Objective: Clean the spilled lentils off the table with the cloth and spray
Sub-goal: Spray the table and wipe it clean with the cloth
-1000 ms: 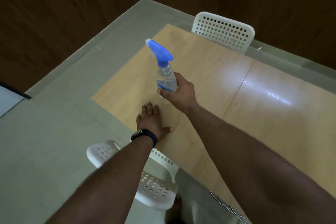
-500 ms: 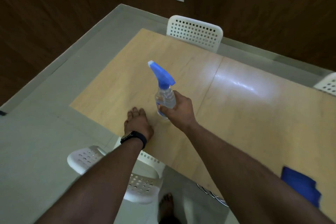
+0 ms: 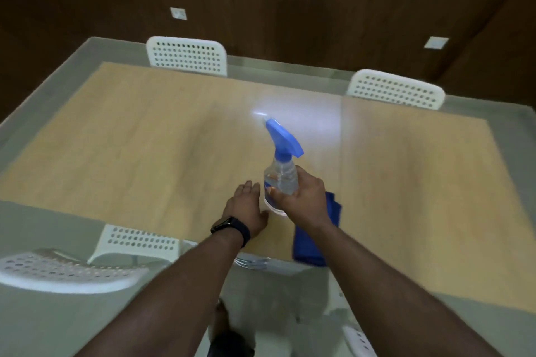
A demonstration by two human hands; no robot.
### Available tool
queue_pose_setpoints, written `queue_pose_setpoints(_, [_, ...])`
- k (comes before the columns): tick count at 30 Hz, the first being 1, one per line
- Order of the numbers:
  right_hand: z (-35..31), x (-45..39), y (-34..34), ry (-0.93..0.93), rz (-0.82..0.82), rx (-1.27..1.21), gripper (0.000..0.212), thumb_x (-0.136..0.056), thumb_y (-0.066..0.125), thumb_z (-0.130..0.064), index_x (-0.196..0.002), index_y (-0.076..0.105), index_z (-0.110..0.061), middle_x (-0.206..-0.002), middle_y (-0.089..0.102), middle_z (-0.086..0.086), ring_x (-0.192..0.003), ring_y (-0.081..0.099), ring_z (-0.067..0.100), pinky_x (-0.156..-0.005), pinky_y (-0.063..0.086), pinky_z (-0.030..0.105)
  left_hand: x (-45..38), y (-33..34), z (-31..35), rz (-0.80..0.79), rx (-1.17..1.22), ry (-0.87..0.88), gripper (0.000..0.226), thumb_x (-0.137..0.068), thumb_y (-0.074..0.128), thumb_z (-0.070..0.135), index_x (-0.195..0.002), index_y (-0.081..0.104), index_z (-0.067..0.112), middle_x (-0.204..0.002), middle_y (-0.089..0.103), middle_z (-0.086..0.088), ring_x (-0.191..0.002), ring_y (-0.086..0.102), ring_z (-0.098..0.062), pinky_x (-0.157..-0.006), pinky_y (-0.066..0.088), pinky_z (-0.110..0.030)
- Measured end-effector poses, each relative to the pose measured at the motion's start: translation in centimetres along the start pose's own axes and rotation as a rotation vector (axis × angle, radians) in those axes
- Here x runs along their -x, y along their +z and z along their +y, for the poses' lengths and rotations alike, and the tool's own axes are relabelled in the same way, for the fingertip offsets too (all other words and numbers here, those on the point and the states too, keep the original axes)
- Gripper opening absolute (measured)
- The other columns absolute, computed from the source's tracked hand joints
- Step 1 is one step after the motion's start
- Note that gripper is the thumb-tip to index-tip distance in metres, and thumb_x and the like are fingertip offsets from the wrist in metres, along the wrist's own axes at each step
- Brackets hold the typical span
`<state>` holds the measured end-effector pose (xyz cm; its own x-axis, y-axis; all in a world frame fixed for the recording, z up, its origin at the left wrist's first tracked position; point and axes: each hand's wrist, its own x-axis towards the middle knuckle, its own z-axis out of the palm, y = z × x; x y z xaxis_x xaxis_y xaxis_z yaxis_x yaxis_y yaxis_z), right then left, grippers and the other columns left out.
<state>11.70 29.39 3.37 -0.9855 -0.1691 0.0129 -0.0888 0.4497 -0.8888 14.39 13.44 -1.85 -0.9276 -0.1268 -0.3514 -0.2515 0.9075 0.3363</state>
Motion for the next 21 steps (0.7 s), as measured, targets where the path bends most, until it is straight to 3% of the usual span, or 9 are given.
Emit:
queue_pose_setpoints(4, [4.7,4.6,-11.1,0.091,0.089,0.032,0.027,-0.072,0.078,-0.036,-0.097,0.072,-0.027,-0.084,0.075,-0.01,-0.078,0.071,0.007,-0.073,0.06,0.04,2.6,4.2,11.0,-0.092,-0.108,0.132,0.088,-0.095,0.064,0.043,-0.165,0.016,0.017,-0.172,0.014,-0.01,-0.158,0.016,-0.028,-0.12,0.036,-0.046])
queue_pose_setpoints(9, [9.0,7.5,-20.3,0.191,0.192,0.084,0.023,-0.076,0.083,-0.031,-0.094,0.07,-0.026,-0.08,0.072,-0.011,-0.073,0.067,0.005,-0.069,0.056,0.033,3.7,7.5,20.1,-0.113,-0.18,0.246,0.093,-0.097,0.065,0.045,-0.166,0.01,0.019,-0.174,0.002,-0.007,-0.161,0.004,-0.026,-0.125,0.028,-0.046])
queue_pose_setpoints(16, [13.6,6.8,-24.2,0.197,0.328,0.066,0.034,-0.079,0.086,-0.035,-0.107,0.07,-0.024,-0.084,0.074,-0.011,-0.076,0.069,0.01,-0.074,0.058,0.036,0.4,9.4,25.3,-0.118,-0.256,0.289,0.093,-0.096,0.067,0.043,-0.166,0.01,0.018,-0.174,0.005,-0.009,-0.16,0.008,-0.028,-0.126,0.026,-0.044])
queue_pose_setpoints(21, [15.2,5.2,-25.2,0.174,0.377,0.057,0.039,-0.079,0.088,-0.037,-0.11,0.07,-0.024,-0.085,0.073,-0.013,-0.077,0.069,0.003,-0.071,0.054,0.024,-3.0,9.9,27.2,-0.147,-0.296,0.314,0.089,-0.099,0.062,0.04,-0.166,0.009,0.018,-0.174,0.003,-0.009,-0.16,0.007,-0.027,-0.127,0.025,-0.043])
